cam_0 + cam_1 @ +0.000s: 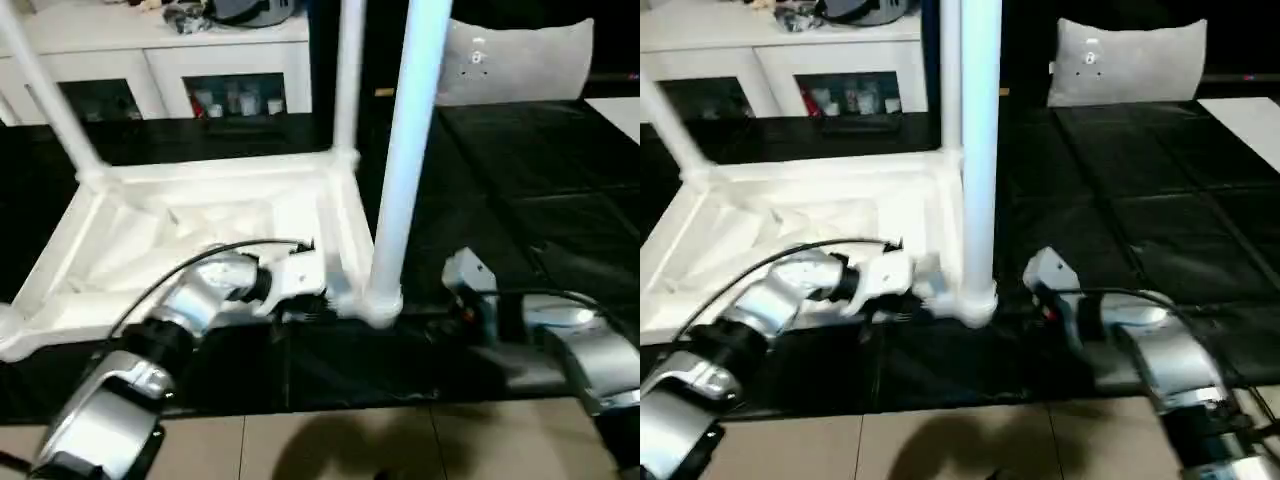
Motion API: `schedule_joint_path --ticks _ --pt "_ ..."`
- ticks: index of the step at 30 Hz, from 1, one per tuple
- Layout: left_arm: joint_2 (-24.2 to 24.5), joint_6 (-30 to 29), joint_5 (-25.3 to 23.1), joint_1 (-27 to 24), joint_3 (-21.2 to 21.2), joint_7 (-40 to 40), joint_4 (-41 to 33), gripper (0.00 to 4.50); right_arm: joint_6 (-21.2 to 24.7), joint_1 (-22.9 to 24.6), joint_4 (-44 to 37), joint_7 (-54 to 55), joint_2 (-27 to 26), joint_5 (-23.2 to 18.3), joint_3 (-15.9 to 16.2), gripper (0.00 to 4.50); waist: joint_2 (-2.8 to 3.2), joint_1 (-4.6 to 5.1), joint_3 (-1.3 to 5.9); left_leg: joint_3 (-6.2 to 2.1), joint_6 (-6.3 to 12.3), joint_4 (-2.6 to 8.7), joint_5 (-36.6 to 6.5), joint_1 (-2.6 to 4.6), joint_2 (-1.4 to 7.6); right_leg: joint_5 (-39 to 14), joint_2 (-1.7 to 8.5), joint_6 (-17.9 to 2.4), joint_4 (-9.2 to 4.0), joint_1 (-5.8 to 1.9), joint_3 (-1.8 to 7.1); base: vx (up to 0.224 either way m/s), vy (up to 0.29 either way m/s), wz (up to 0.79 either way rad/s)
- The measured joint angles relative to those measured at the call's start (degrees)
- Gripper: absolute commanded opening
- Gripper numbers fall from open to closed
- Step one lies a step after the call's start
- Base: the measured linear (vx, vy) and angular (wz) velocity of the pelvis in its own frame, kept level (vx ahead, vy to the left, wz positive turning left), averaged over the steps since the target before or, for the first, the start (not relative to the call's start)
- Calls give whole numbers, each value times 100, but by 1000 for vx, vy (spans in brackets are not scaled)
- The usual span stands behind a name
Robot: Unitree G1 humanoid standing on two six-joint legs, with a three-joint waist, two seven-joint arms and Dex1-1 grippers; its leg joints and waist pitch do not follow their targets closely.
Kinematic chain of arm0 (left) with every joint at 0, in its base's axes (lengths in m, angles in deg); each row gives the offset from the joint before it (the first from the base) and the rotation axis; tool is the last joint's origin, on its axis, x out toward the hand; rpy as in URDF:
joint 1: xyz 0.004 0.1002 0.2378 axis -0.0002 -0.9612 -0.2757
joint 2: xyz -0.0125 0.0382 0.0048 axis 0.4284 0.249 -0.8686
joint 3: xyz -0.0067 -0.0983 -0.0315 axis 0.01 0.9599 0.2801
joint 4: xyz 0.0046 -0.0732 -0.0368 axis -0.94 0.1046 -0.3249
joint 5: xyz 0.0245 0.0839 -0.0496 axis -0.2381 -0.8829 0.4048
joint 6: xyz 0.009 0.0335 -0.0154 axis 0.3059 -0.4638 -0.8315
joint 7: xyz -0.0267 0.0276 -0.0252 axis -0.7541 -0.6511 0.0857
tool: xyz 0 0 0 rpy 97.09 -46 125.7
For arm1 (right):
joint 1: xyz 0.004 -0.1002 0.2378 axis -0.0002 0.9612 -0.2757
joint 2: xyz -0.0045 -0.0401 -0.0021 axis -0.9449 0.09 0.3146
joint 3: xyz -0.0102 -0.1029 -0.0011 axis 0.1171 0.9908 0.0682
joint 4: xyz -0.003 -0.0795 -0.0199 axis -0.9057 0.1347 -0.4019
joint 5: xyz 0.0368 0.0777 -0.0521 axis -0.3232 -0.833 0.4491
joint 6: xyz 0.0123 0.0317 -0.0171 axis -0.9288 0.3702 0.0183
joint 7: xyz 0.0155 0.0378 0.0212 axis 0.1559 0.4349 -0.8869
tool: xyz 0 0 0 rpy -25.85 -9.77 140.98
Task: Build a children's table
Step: Rotate leg to tighten
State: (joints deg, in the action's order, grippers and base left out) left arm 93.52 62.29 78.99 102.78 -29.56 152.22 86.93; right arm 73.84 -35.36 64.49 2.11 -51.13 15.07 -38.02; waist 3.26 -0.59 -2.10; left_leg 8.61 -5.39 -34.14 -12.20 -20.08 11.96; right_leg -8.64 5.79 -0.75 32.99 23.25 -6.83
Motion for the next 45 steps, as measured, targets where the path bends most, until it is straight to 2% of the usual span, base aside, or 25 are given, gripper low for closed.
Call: schedule_joint_path --ticks 3,8,24,30,34,37,39,40,43,45 --pt "90 286 83 -26 -132 391 -54 0 -161 -41 6 -292 60 -11 125 358 -3 -161 -2 1 -1 0 1 2 1 -2 1 0 5 0 1 0 0 0" --pt "120 400 199 -161 -245 808 -315 0 -236 -103 101 -566 -29 -87 217 358 -11 -290 -4 10 0 0 0 3 -9 1 13 -4 6 0 10 0 0 0" --pt "120 500 224 -161 -282 992 -314 0 -99 -64 -66 -883 -157 -415 260 221 -11 -318 -3 12 -1 0 1 6 -8 2 14 -6 10 -1 10 0 0 0" --pt "110 378 249 -164 -275 1036 -317 0 -16 45 -156 -811 -165 -487 223 206 -13 -328 -1 12 -3 -1 1 9 -8 -2 14 0 12 -4 10 0 0 0" --pt "31 -74 261 -187 -215 972 -390 0 177 221 -361 -495 -306 -497 103 206 -4 -318 5 12 -5 -1 3 21 -8 -7 13 10 13 -11 10 0 0 0" --pt "-35 -566 210 -206 -63 633 -413 0 334 260 -356 89 -556 -419 -65 204 -5 -260 8 14 -12 -4 7 48 -8 -9 13 15 13 -31 11 0 0 0" --pt "-122 -979 102 -213 74 194 -436 0 458 257 -348 870 -934 -227 -207 204 -6 -162 8 18 -15 -11 9 70 -10 -10 13 17 9 -43 11 0 0 0" --pt "-197 -1185 62 -216 131 -27 -453 0 555 249 -334 1264 -1114 -155 -302 203 -7 -101 8 17 -15 -15 8 73 -12 -11 13 19 2 -46 8 0 0 0" --pt "-514 -1748 -76 -217 287 -757 -513 0 899 47 -210 2489 -1656 81 -565 200 -9 169 7 -11 -15 -44 8 66 -19 -12 13 22 -53 -57 -39 0 0 0" --pt "-822 -2060 -133 -219 367 -1268 -516 0 926 -88 -40 3164 -1933 226 -717 199 6 337 10 -43 -12 -38 7 49 -10 -12 12 22 -168 -94 -126 0 0 0"
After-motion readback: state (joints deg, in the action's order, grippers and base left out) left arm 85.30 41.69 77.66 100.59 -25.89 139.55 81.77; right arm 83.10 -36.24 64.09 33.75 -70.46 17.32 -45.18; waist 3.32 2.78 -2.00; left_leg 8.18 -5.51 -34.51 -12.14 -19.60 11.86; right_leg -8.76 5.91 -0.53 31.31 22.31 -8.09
